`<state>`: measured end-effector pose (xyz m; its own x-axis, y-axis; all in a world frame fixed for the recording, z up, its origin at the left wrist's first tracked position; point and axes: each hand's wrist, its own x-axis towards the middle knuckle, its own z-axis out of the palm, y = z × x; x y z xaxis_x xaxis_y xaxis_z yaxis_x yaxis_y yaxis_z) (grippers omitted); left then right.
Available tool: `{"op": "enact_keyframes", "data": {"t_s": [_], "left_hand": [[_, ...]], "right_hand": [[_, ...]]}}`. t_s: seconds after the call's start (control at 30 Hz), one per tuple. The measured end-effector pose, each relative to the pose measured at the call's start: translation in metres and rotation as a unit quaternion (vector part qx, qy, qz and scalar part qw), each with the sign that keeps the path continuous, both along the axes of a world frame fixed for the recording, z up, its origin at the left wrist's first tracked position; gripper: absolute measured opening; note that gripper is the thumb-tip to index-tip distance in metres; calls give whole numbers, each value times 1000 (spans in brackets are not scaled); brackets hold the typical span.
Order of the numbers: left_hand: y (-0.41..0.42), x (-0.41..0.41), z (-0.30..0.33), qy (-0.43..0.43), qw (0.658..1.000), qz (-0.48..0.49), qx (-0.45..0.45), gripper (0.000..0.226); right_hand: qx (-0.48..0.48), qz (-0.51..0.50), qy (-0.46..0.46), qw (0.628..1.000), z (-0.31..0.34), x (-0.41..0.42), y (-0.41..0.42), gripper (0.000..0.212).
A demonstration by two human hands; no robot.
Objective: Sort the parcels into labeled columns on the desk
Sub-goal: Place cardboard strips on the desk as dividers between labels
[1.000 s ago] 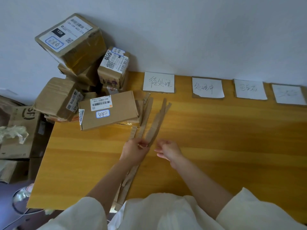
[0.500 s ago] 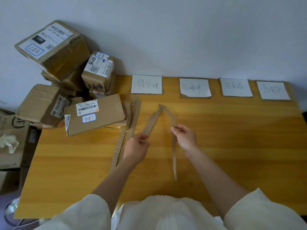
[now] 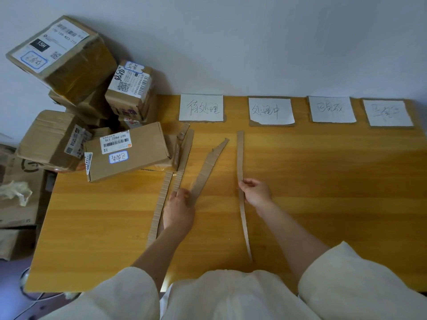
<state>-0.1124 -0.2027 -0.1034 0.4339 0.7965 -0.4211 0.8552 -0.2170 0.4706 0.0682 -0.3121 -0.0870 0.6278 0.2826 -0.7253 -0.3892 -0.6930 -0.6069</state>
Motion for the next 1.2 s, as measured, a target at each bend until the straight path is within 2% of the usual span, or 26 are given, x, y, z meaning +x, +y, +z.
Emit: {"op": "enact_keyframes", "data": {"t_s": [0.13, 0.37, 0.53, 0.63, 0.7, 0.8, 0.93, 1.0, 1.1, 1.2], "left_hand": [[-2, 0, 4, -3, 1000, 8, -17, 40], [-5, 2, 8, 0, 999, 20, -28, 44], [-6, 6, 8, -14, 999, 21, -25, 42], [-6, 9, 9, -23, 999, 22, -29, 41], [-6, 11, 9, -27, 999, 19, -36, 41], [-5, 12, 8, -31, 998, 18, -44, 40], [-4, 12, 7, -40, 998, 16, -50, 35], [-4, 10, 6, -42, 997, 4, -57, 31], [-3, 6, 6, -57, 996, -11, -74, 26], [1, -1, 7, -89, 994, 22, -56, 21]], "right_hand": [[-21, 39, -28, 999, -6, 3, -2, 31], [-51, 122, -129, 983, -13, 8, -1, 27], [-97, 148, -195, 965, -14, 9, 2, 34], [-68, 156, -246, 954, -14, 4, 5, 24], [-23, 177, -222, 958, -10, -3, 11, 21], [-10, 234, -106, 966, -4, -22, 24, 30], [5, 196, 45, 980, -7, -51, 39, 28], [5, 185, 54, 981, -11, -61, 46, 27], [-8, 198, 16, 980, -14, -67, 54, 21], [-15, 219, -19, 975, -13, -67, 55, 16]]}}
